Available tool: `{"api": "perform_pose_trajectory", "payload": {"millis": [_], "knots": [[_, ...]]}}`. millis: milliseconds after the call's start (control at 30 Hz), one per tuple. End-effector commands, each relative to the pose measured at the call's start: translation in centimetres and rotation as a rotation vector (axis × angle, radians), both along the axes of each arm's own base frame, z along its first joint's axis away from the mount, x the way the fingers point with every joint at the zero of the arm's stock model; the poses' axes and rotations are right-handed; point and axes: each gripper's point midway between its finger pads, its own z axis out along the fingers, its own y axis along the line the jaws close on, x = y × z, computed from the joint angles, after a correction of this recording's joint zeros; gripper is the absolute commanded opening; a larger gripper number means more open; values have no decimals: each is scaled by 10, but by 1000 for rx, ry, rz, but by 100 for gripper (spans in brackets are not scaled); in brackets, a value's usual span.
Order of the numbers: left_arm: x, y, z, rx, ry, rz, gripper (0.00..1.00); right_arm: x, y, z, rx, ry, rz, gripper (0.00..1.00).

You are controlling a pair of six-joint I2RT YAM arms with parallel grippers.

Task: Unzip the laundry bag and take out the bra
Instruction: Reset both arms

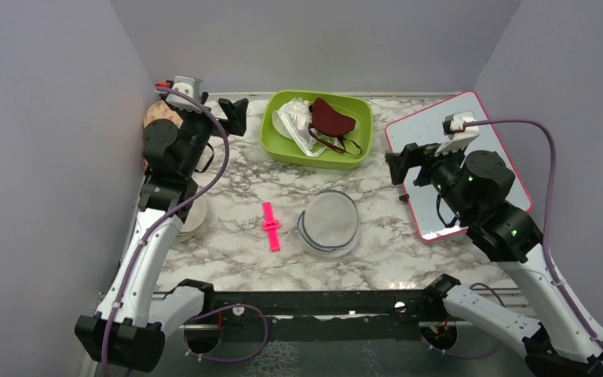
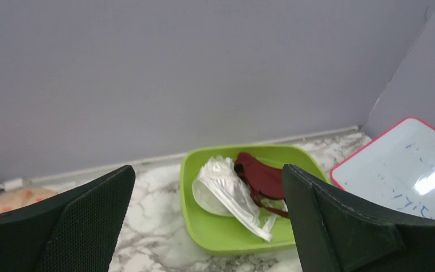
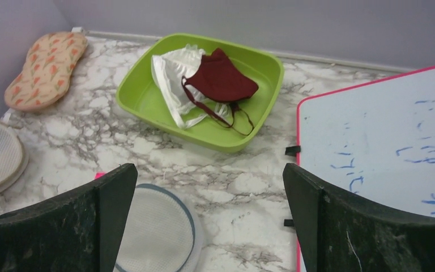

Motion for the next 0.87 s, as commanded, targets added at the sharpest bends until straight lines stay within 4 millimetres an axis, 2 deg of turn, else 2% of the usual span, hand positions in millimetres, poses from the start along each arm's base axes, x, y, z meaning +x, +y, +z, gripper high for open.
{"api": "perform_pose_trajectory", "payload": {"millis": [0,67,167,233,300,533,833], "knots": [[-43,18,76,103,-208,67,99,4,-29,50,-56,-101,-122,100],[-56,27,94,129,-248,110,99,0,-39,76,-43,-152,-157,100],[-71,28,111,181,-281,121,99,-10,-52,113,-7,-234,-189,100],[-77,27,116,200,-296,124,99,-16,-53,126,-4,-277,-167,100],[-80,27,116,214,-303,131,99,-19,-55,126,5,-285,-169,100],[-88,28,115,236,-322,133,99,-15,-52,104,15,-233,-175,100],[-82,22,108,248,-309,118,99,-20,-53,96,23,-228,-170,100]]}}
